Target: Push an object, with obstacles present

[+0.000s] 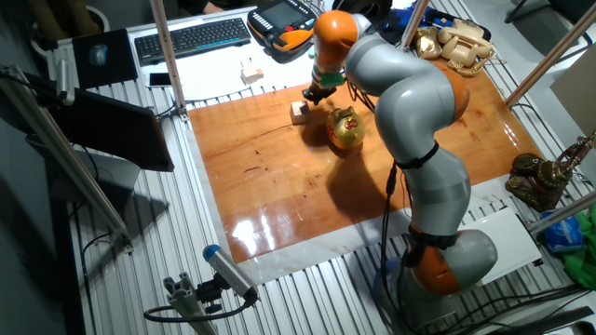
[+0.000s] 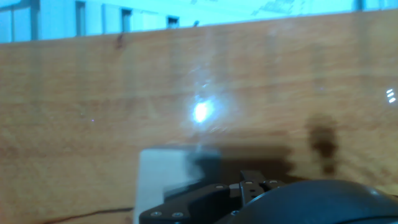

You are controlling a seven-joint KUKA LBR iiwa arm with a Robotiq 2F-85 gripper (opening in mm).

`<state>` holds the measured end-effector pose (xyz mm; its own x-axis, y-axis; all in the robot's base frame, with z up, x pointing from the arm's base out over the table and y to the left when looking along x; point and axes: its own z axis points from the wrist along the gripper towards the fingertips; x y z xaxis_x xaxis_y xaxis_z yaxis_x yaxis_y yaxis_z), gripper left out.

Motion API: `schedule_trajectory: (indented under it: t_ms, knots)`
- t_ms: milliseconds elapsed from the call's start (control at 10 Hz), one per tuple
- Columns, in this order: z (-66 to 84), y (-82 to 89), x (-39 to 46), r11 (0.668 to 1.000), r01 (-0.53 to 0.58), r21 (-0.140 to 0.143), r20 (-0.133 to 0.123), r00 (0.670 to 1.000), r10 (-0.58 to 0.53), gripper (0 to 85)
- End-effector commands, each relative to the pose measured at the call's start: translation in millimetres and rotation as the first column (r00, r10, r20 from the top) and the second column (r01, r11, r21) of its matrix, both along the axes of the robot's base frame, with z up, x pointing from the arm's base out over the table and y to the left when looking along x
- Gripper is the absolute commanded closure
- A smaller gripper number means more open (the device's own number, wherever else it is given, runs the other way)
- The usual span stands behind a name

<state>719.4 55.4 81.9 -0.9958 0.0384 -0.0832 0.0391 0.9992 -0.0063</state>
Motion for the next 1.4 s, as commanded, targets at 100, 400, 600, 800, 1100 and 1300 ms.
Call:
schedule_trajectory:
  t_ms: [100,400,600,800,1100,1300]
  knots:
    - [-1.5,4.4,5.5,1.000,0.021,0.001,0.008,1.000,-0.021,85.0]
    - [-1.0,6.8,14.8,0.998,0.059,0.007,0.041,0.997,-0.059,85.0]
    - [-2.5,7.3,17.1,0.997,0.074,0.015,0.072,0.995,-0.074,85.0]
    - [-2.0,11.8,18.6,0.996,0.084,0.014,0.074,0.994,-0.085,85.0]
    - [-1.0,12.1,19.6,0.997,0.081,0.016,0.062,0.995,-0.082,85.0]
    - [-1.9,12.1,20.2,0.997,0.075,0.016,0.057,0.995,-0.076,85.0]
